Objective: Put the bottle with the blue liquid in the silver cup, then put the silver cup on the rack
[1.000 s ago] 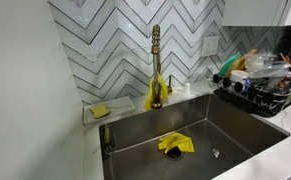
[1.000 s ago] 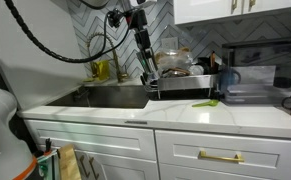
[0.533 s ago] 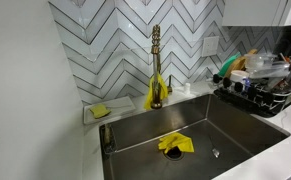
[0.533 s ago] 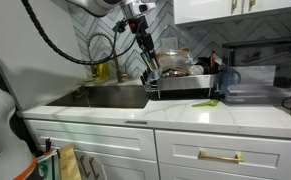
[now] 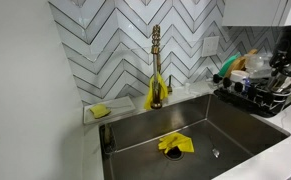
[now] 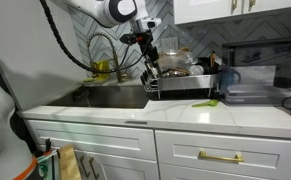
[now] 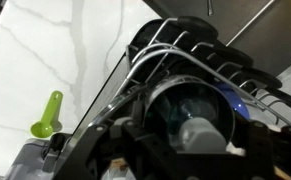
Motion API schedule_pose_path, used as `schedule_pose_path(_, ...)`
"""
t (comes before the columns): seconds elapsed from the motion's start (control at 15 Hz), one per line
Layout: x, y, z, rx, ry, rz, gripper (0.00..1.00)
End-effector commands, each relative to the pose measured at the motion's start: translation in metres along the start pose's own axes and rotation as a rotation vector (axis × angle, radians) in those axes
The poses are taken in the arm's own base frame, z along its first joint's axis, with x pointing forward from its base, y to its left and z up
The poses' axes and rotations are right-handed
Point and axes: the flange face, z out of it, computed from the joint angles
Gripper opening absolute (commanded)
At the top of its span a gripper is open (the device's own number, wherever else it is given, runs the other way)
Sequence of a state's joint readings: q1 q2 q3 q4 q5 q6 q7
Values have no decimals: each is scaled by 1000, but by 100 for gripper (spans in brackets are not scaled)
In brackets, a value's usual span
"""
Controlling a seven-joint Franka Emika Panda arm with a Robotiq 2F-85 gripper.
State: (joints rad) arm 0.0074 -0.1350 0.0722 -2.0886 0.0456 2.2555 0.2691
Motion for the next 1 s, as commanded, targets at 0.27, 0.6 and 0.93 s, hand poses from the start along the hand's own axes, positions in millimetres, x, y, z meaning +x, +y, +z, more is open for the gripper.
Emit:
schedule_pose_path(0.27, 10, -7, 32, 63, -20, -21, 50)
schedule_pose_path(0.6, 7, -7, 35, 48, -45, -4, 100)
schedule_pose_path(0.93, -2, -8, 13, 49, -20, 2, 100)
